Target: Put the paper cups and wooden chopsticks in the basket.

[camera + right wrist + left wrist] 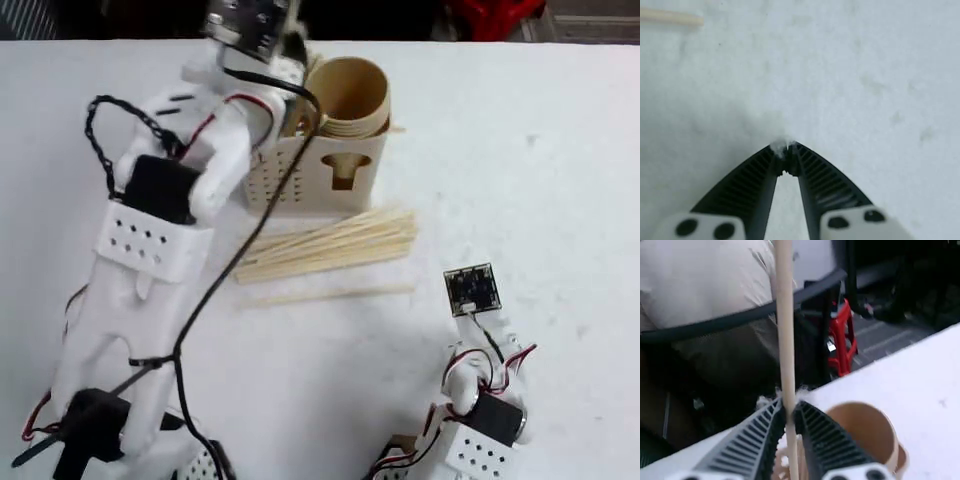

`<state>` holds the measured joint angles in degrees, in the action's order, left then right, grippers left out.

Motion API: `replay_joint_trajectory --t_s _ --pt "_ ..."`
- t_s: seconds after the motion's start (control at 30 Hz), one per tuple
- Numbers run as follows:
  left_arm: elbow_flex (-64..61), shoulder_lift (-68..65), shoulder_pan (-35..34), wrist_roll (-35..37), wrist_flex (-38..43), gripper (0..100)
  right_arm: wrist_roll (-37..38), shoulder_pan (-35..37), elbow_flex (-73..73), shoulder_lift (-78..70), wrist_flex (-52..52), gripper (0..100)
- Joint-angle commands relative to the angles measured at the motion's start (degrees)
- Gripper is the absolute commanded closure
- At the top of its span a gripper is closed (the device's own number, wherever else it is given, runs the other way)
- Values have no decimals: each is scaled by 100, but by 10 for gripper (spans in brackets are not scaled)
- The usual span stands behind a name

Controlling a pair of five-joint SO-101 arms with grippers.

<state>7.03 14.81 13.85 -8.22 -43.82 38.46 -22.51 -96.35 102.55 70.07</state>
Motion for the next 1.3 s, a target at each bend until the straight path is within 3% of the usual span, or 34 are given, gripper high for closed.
replay_joint_trajectory --t_s 0.0,0.33,0.43,0.73,0.97,1.1,1.27 --pt "-202 207 -295 79 703 978 0 31 -44 40 -57 981" --pt "-1521 224 -637 79 1240 970 0 31 -44 40 -57 981" --pt "-1591 215 -646 53 1143 902 0 31 -44 40 -57 981" --pt "-659 268 -831 281 -264 902 0 31 -44 40 -57 981" --pt "193 233 -1965 1415 -1705 902 0 31 -44 40 -57 981" --pt "-800 215 -2466 1767 -1873 902 0 31 -44 40 -57 981" --pt "-3086 233 -2642 1749 -563 902 0 558 -44 40 136 981"
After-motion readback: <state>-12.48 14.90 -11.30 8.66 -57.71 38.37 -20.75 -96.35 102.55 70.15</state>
